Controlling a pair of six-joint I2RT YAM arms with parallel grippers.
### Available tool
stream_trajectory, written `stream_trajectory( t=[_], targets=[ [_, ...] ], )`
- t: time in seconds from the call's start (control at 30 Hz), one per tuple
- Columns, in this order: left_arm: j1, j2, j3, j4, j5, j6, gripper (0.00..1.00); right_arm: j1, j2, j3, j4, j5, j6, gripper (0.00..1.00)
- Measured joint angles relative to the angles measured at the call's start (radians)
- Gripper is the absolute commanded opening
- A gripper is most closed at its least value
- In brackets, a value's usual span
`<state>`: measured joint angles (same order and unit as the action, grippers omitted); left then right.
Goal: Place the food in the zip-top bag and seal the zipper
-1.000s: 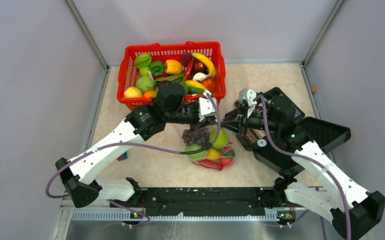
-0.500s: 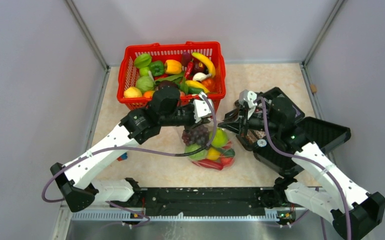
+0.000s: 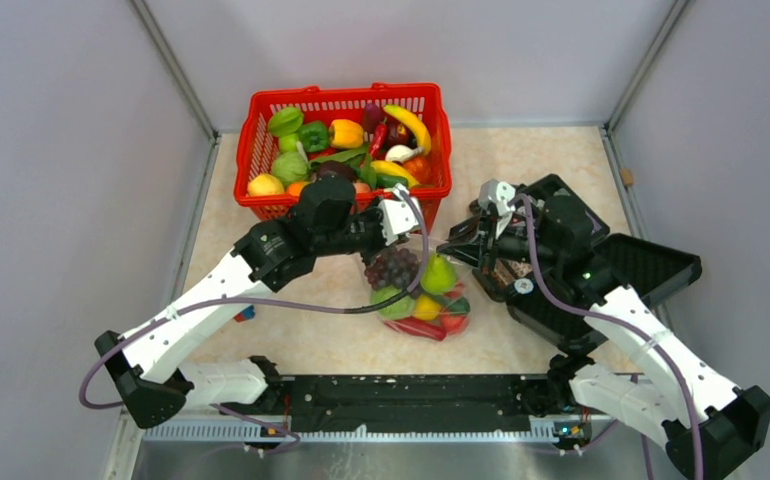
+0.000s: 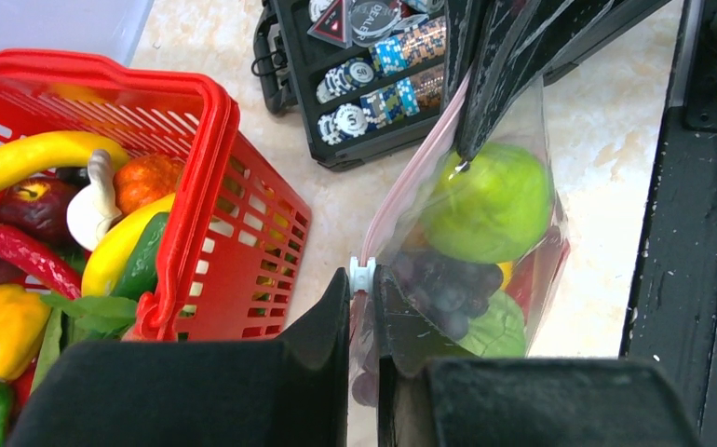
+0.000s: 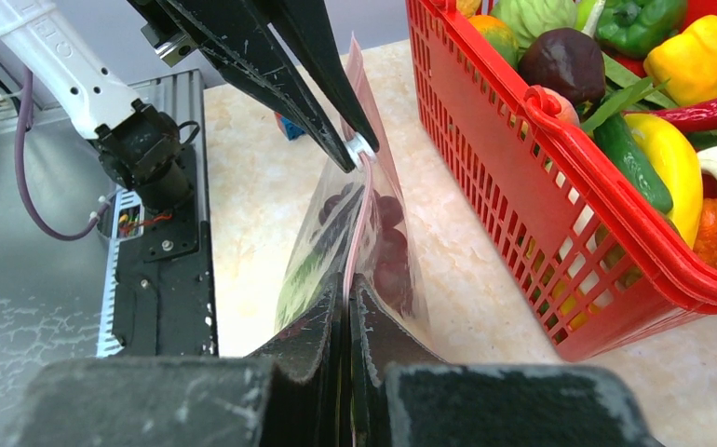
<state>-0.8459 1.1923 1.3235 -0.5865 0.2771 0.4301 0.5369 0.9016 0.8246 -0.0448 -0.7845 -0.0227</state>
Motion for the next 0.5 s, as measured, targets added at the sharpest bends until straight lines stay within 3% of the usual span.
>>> stream_trajectory(
  t=[0.5],
  targets=[
    [0.001,-0.029,-0.026,-0.022,-0.094,0.011,0.00,0.000,-0.013,-0.013,0.015,0.008,0.008,0.00]
  ],
)
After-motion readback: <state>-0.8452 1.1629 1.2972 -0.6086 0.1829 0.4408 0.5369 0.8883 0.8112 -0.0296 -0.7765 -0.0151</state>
